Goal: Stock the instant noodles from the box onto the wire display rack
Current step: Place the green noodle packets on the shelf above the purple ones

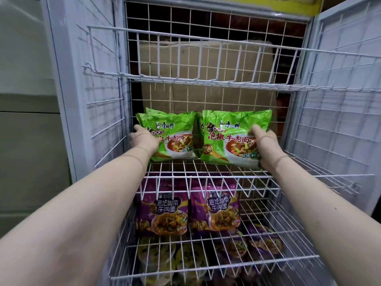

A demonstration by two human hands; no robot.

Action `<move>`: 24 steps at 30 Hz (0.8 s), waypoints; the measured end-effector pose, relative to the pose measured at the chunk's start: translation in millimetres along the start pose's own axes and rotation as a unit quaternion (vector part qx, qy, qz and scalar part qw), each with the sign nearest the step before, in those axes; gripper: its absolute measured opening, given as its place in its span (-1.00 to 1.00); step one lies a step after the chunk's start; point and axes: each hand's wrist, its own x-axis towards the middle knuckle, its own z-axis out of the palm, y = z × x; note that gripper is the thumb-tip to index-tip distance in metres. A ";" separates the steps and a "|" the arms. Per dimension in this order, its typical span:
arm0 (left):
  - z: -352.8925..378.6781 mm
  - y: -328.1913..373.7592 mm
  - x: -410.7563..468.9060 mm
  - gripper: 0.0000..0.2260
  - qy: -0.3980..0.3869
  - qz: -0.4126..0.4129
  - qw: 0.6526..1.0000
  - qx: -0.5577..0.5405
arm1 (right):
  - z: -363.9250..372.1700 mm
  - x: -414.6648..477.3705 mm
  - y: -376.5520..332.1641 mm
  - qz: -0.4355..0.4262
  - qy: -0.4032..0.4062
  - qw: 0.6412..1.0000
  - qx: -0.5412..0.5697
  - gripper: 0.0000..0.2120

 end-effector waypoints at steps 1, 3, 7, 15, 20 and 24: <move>-0.7 0.5 -1.5 -0.28 -0.004 -0.008 1.000 -0.001 | -0.1 0.6 0.6 -0.001 -0.001 1.000 -0.003 -0.66; -3.1 2.2 -3.8 -0.25 -0.008 -0.019 1.000 -0.004 | 0.4 0.6 0.4 -0.006 -0.002 1.000 -0.008 -0.68; -4.6 2.0 -8.2 -0.29 -0.012 0.008 1.000 0.025 | 2.3 0.8 0.2 -0.012 0.000 1.000 -0.011 -0.75; -1.2 0.0 -13.2 -0.28 -0.049 -0.029 0.996 0.073 | 2.9 -1.1 0.0 -0.008 0.001 1.000 -0.024 -0.73; -7.5 7.1 -28.2 -0.35 0.107 0.268 0.898 0.332 | 2.8 -3.1 -2.1 -0.002 0.001 1.000 -0.023 -0.73; 9.4 36.2 -60.5 -0.42 -0.070 0.375 0.895 0.233 | 3.4 -5.9 -5.3 0.010 0.003 0.999 -0.031 -0.74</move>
